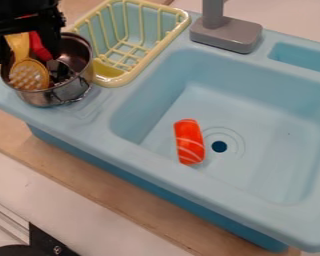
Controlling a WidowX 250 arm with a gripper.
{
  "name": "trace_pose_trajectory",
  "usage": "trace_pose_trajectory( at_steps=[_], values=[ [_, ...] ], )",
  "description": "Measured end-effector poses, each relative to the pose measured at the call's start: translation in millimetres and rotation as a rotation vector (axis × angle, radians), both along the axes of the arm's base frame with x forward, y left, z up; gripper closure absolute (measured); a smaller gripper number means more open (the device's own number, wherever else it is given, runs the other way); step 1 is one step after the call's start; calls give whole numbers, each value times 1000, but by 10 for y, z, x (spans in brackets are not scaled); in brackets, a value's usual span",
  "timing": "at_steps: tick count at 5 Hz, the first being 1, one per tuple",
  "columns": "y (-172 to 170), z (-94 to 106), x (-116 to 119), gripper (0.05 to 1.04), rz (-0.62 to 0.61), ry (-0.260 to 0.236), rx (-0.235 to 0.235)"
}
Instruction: Take the yellow brush out of the pot and put it in the sink
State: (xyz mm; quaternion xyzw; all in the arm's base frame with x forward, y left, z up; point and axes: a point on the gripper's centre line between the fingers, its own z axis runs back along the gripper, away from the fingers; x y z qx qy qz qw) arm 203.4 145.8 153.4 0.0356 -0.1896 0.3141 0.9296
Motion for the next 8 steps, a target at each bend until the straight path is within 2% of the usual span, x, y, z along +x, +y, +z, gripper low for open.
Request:
trace_pose_trajectory(
  at_steps=[1,3,4,5,6,7,8],
  values=[
    [22,-11,1,87,26,-13,1],
    [40,-74,14,87,40,3,10],
    [37,-70,27,137,51,-1,14],
    [16,-70,54,362,48,4,34],
    [-14,-68,74,633,43,5,45],
    [-73,-48,104,745,36,2,56],
    [-112,-56,106,746,40,13,51]
  ],
)
